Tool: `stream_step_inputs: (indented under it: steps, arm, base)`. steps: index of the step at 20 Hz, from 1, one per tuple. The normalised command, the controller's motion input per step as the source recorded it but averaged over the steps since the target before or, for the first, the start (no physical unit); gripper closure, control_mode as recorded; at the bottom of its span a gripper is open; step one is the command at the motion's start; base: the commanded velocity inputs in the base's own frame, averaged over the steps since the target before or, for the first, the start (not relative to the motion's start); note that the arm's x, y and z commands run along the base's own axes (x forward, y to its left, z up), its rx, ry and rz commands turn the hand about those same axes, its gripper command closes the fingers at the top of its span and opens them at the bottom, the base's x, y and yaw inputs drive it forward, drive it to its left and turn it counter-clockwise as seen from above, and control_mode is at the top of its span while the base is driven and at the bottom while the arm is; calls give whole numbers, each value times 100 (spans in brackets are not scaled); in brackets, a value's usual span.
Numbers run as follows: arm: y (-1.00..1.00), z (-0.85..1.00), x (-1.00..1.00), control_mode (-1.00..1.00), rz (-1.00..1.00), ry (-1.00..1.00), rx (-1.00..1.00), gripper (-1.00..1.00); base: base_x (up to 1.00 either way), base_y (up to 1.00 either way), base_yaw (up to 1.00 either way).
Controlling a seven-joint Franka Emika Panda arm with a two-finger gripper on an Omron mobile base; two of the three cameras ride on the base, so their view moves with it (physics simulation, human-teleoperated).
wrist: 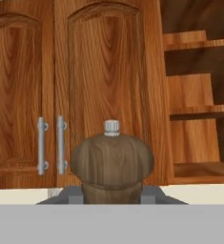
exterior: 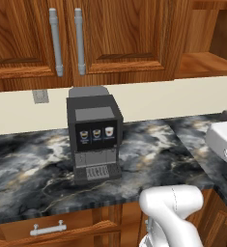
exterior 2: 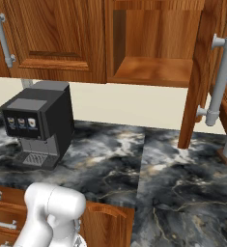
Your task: Retrieve the shaker from the cabinet and place it next the steak on a plate on the dining table.
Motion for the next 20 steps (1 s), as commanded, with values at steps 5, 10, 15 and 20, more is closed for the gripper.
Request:
stream_step_inputs:
  steps: [5,10,15,20]
  arm:
    - [-3,-58,41,-100,0,7,-2,100]
    - [0,-39,24,-100,0,0,-6,100]
    - [0,-45,4,-100,1,0,-11,100]
    - [2,-10,0,100,1,0,-2,100]
  base:
    - [0,0,0]
    - [0,0,0]
    - [0,0,0]
    - [-72,25,15]
